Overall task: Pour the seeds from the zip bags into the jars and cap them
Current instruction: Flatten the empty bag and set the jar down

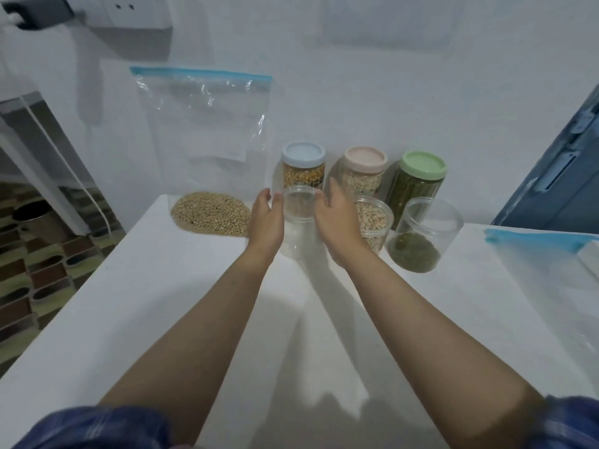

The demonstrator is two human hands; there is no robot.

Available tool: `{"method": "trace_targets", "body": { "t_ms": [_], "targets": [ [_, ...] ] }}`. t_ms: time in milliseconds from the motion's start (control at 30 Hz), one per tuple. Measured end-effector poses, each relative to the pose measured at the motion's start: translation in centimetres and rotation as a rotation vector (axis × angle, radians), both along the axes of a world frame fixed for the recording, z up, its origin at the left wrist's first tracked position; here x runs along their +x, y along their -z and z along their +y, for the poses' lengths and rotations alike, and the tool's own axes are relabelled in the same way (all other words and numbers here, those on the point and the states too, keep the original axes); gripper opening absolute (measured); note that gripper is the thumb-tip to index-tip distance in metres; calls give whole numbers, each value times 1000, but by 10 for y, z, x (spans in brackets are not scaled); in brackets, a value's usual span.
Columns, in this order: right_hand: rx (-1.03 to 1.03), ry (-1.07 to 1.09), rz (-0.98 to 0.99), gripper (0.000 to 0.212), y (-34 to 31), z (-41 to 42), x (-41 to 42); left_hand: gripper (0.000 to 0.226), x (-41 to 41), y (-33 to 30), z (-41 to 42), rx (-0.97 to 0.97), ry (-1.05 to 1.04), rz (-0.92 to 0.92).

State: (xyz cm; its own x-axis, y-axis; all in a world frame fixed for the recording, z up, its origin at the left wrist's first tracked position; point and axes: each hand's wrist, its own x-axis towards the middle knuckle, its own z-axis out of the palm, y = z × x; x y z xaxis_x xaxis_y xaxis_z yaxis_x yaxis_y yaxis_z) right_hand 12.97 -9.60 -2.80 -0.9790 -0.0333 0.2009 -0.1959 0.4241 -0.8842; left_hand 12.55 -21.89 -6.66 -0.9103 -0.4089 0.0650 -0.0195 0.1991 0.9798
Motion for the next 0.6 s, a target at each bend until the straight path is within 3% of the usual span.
{"method": "trace_targets", "body": {
  "t_ms": [167,400,600],
  "targets": [
    [88,18,-86,42,18,-19,-18,50,-2,-1,-4,-110,157,-51],
    [111,-10,48,49,46,-13,-4,46,15,14,-15,-255,183,95],
    [102,-19,68,49,54,1,36,43,59,26,-12,-154,192,96]
  ]
}}
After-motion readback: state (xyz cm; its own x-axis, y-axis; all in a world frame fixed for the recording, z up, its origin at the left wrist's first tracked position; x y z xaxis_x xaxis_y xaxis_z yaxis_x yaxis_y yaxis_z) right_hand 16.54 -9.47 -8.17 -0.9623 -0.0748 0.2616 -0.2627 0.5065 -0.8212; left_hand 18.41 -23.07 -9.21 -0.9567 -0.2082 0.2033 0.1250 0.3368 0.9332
